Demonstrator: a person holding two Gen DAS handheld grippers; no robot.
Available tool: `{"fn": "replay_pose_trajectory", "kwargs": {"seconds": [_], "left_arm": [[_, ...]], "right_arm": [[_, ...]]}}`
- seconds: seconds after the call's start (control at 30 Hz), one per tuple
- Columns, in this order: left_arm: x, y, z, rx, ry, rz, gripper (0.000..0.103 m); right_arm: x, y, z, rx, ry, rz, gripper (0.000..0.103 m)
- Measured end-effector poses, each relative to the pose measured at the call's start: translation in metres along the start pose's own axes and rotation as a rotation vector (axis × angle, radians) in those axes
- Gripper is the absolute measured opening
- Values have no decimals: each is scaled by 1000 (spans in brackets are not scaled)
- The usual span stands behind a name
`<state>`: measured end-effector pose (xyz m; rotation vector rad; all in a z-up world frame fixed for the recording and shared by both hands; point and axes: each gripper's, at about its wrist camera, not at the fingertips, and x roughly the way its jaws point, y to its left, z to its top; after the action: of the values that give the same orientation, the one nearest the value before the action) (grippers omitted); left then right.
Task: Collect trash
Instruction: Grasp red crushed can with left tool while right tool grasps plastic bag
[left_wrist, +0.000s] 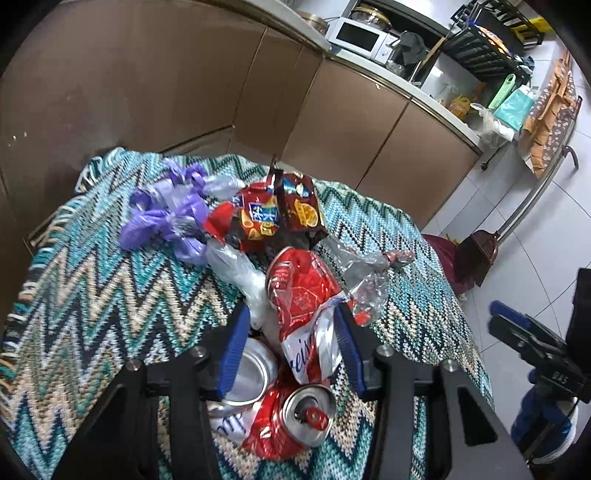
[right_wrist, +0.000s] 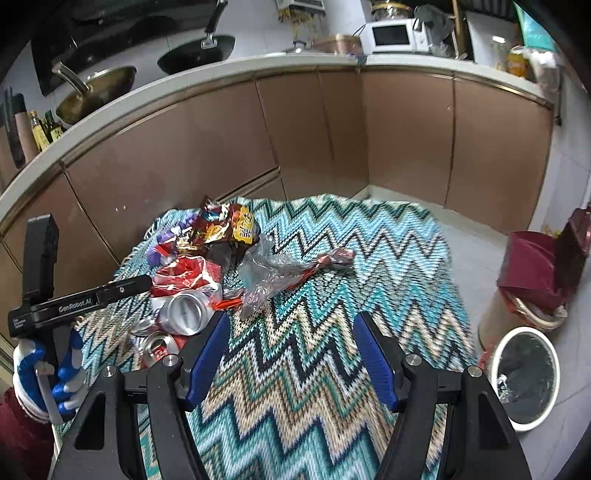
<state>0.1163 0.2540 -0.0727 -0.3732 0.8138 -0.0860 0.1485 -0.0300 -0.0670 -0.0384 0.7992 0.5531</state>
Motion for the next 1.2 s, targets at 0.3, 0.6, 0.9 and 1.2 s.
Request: {"fn": "replay_pose_trajectory", "kwargs": {"seconds": [0.3, 0.6, 0.9, 1.2], "left_arm": [[23, -2, 0, 1, 32, -20, 18], [19, -4, -1, -7, 4, -64, 13], [0, -16, -4, -17, -35, -86, 9], [-36, -38, -5, 14, -89, -98, 9]], "right_arm": [[72, 1, 26, 16, 74, 43, 67], [129, -11, 31, 159, 160, 74, 57], [130, -30, 21, 216, 172, 77, 8], [44, -34, 12, 140, 93, 56, 7]]}}
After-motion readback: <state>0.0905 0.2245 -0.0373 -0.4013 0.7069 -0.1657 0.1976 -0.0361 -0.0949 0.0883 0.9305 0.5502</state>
